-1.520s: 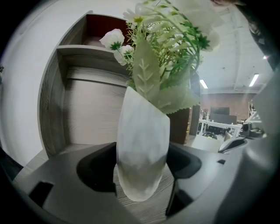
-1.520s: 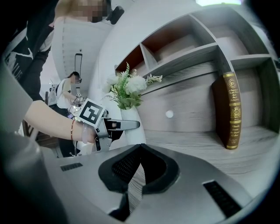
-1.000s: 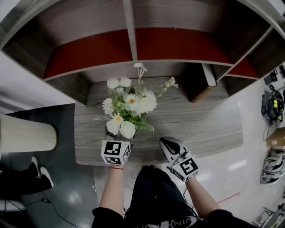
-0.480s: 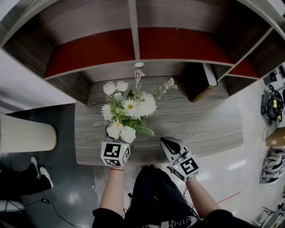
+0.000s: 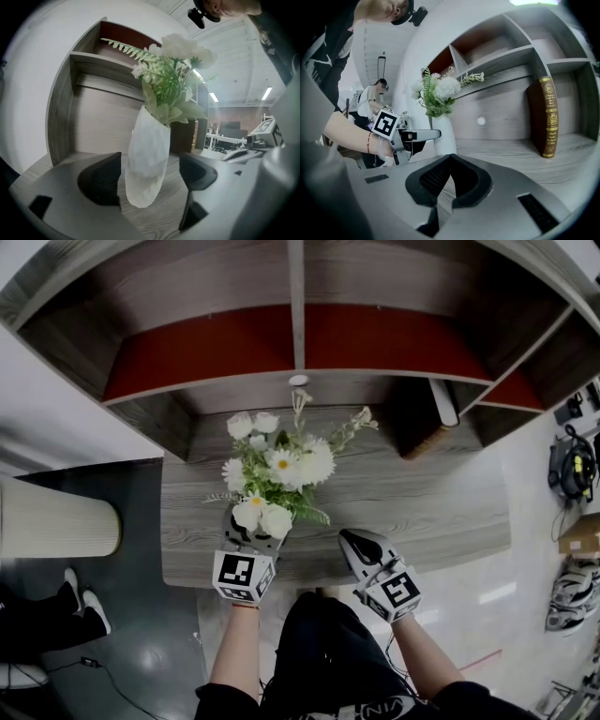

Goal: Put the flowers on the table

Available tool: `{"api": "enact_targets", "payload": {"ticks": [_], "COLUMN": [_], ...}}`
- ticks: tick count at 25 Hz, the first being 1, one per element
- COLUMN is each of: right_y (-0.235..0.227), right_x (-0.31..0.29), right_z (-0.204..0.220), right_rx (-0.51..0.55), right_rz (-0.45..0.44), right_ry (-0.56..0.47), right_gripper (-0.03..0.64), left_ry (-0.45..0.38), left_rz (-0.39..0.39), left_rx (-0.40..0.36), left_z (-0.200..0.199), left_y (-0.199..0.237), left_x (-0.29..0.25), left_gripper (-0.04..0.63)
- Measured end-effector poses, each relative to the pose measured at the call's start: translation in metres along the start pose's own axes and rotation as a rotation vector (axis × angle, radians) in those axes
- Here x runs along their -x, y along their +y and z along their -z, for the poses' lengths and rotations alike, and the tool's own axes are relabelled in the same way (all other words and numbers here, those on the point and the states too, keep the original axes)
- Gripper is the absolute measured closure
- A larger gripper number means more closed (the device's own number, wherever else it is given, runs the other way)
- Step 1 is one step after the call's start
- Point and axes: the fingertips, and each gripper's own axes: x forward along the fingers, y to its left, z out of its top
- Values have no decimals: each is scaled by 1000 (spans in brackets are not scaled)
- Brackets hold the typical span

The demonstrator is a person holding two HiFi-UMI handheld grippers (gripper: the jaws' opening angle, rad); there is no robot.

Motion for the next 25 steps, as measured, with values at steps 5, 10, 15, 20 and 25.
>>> {"api": "enact_targets", "payload": {"ticks": [5, 10, 15, 20, 25], "right_y": [-3, -4, -3, 0, 4], "right_x": [-1, -1, 1, 3, 7], "right_z": [-9, -21, -35, -51, -66], "right_rx": [9, 15, 32, 51, 64], "right_rz": [10, 6, 5, 2, 0], "right_ry": [13, -36, -57, -87, -102], "right_gripper": [607, 609, 608, 609, 609], "left_ry": [9, 21, -15, -34, -58], "left_rz": [-22, -55, -123, -192, -234], "left_rx": [8, 22, 22, 29, 32], "left_z": [4, 8, -5, -17, -34], "left_y": [-4, -2, 4, 13, 17], "left_x": [18, 42, 67, 85, 102], "left_gripper": [221, 228, 379, 564, 591]}}
